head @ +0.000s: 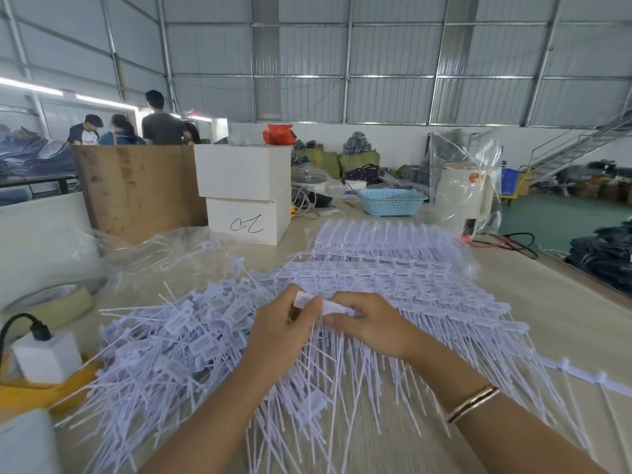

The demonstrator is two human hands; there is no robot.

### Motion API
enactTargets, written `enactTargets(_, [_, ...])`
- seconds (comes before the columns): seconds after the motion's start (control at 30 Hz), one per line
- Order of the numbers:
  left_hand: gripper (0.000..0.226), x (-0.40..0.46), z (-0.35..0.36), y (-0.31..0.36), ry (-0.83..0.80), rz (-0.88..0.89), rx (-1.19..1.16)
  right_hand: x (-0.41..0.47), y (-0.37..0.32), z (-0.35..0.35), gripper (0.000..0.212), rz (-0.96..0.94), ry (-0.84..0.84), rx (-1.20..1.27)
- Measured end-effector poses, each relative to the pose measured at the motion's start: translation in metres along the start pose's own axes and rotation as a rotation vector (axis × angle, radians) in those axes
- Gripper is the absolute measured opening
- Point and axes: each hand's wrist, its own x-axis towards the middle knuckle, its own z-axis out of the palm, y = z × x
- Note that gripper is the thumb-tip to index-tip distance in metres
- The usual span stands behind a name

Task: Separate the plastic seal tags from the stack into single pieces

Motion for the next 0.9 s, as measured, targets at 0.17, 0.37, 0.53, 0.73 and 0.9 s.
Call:
enactTargets(0.17, [0.035, 0.002, 0.000, -0.001, 0.034, 0.008, 0.052, 0.001, -0.007, 0.002, 0.015, 0.021, -0.037, 0.063])
enactTargets(0.37, [0.040, 0.004, -0.006, 0.003, 0.019, -0.114, -0.072, 0.005, -0.008, 0.001, 0.020, -0.112, 0.053, -0.091])
enactTargets(0.53, [0.038, 0.007, -0.008, 0.012, 0.112, -0.359, -0.422, 0.005, -0.007, 0.003, 0.015, -0.263, 0.180, -0.347])
enactTargets(0.73, [0.028, 0.013, -0.035, 0.006, 0.474, -0.061, 0.025, 0.004, -0.005, -0.003, 0.015, -0.155, 0.265, -0.282])
enactTargets(0.9, [0.026, 0.020, -0.049, -0.015, 0.455, -0.010, 0.416, 0.002, -0.004, 0.000, 0.018, -0.103, 0.212, -0.254])
